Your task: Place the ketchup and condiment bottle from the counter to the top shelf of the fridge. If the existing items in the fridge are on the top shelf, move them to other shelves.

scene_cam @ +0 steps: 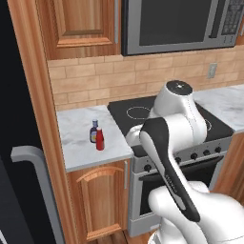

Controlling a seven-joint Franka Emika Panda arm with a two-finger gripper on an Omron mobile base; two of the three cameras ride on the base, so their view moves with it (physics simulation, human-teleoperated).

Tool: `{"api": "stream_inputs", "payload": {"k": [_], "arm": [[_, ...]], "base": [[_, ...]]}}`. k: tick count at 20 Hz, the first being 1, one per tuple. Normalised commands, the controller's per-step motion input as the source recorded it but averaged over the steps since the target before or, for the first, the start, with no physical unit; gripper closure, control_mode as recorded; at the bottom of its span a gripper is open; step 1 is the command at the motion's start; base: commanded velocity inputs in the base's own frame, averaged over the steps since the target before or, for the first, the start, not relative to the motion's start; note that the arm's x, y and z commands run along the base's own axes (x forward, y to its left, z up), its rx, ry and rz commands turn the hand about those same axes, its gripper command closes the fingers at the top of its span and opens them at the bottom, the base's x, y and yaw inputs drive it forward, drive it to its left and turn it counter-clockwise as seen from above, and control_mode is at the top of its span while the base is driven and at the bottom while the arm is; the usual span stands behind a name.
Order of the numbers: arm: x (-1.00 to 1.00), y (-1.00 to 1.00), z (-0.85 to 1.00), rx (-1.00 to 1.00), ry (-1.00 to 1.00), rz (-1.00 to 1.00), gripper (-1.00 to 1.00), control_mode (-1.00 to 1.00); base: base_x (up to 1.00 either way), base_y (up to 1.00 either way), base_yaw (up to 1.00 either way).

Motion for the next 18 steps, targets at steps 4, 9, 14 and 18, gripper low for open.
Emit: {"api": "stream_inputs", "payload": {"k": [4,9,14,18], "arm": [[0.97,0.00,-0.31,0.00,0.00,0.00,-1.00,-1.00],[0.84,0.07,-0.29,0.00,0.00,0.00,-1.00,-1.00],[0.59,0.30,-0.31,0.00,0.00,0.00,-1.00,-1.00],[0.38,0.51,-0.31,0.00,0.00,0.00,-1.00,-1.00]], "base": [[0.00,0.00,0.00],[0.00,0.00,0.00],[0.00,0.00,0.00],[0.00,0.00,0.00]]}}
